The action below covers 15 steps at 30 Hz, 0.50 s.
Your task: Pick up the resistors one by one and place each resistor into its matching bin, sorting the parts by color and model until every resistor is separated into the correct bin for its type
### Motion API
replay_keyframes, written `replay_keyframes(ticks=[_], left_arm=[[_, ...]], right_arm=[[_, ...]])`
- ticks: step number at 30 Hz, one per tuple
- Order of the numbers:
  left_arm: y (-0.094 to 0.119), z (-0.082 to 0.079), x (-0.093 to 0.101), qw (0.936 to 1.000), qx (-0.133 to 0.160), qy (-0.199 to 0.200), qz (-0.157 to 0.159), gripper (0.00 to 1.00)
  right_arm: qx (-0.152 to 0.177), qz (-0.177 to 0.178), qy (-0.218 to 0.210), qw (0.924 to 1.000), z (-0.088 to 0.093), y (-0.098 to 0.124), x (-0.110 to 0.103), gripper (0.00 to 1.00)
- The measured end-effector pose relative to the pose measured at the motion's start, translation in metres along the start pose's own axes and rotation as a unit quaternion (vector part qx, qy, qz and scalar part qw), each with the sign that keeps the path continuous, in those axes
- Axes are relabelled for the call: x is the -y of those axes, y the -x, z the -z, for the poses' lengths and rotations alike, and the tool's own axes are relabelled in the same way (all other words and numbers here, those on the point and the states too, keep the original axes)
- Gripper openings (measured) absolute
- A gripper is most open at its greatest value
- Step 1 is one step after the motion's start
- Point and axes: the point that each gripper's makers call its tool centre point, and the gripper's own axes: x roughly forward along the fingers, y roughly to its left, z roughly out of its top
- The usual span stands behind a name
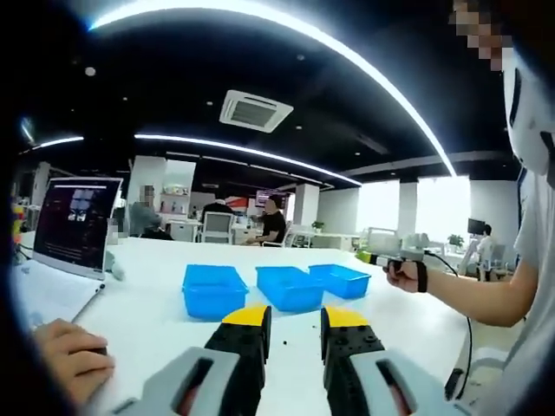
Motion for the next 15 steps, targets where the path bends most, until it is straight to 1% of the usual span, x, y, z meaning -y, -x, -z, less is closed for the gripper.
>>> replay_keyframes(ticks=[3,6,11,13,15], left_arm=[[0.000,0.000,0.002,1.0000,0.001,-0.001,0.004,0.25],[-0.001,0.001,0.002,1.0000,0.000,0.000,0.005,0.25],[-0.003,0.001,0.003,0.9999,0.002,-0.001,0.011,0.25],[-0.004,0.003,0.004,0.9999,0.001,0.000,0.012,0.25],[-0.005,0.005,0.005,0.9999,0.000,0.003,0.013,0.25]], right_arm=[[-0.003,-0.009,0.001,1.0000,0.000,0.002,-0.003,0.26],[-0.007,-0.021,0.011,0.9997,-0.002,0.005,-0.009,0.25],[-0.018,-0.051,0.048,0.9974,-0.007,0.010,-0.025,0.23],[-0.019,-0.073,0.076,0.9943,-0.014,0.013,-0.037,0.23],[-0.026,-0.107,0.103,0.9886,-0.020,0.016,-0.052,0.23]])
